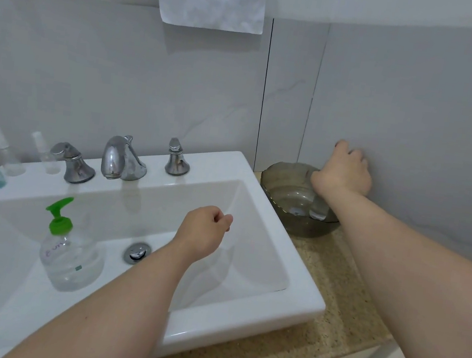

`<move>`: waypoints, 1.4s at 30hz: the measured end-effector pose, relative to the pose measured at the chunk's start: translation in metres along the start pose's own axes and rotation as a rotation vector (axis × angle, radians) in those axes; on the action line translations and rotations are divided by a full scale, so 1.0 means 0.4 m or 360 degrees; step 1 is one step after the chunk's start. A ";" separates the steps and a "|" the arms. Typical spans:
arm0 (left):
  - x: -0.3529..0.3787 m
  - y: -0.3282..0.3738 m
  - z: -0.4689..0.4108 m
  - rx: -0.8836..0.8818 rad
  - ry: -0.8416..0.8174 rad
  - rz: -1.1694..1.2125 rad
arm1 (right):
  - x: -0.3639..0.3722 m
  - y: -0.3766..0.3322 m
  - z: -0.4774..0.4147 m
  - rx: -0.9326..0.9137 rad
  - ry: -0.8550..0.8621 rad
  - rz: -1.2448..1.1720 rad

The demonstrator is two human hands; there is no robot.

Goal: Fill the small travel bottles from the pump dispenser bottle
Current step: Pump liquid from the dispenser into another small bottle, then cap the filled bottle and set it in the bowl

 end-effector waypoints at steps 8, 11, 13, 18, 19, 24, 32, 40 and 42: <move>-0.064 -0.063 0.005 -0.0292 -0.0009 -0.0100 | -0.110 -0.287 0.183 -0.0712 0.0294 -0.0180; -0.096 -0.096 0.046 -0.0415 -0.0141 -0.0215 | -0.045 -0.373 0.275 -0.0673 -0.0140 -0.0548; -0.138 -0.107 0.090 -0.0438 -0.0181 -0.0324 | 0.016 -0.400 0.334 -0.0553 -0.0394 -0.0731; -0.311 -0.175 0.205 -0.0443 -0.0050 -0.0379 | 0.171 -0.434 0.468 -0.0283 -0.0827 -0.0887; -0.344 -0.189 0.223 -0.0438 -0.0003 -0.0345 | 0.190 -0.440 0.489 -0.0262 -0.0880 -0.0869; -0.518 -0.254 0.299 -0.0398 0.0373 -0.0148 | 0.255 -0.520 0.582 -0.0293 -0.1036 -0.0794; -0.708 -0.385 0.344 -0.0446 0.1179 0.0140 | 0.331 -0.676 0.663 -0.0516 -0.1134 -0.0830; -0.860 -0.466 0.270 -0.0538 0.1435 0.0218 | 0.394 -0.709 0.660 -0.0433 -0.1024 -0.1015; -0.878 -0.488 0.236 -0.0616 0.1379 0.0138 | 0.399 -0.706 0.649 -0.0479 -0.0974 -0.0995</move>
Point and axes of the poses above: each hand's wrist, its own z-axis away from the middle knuckle, its own x-axis out of the palm, y = z × x, the point moved 10 cm from there along -z, towards the middle knuckle, and after that the axes turned 6 degrees about -y, right-handed, at the moved point
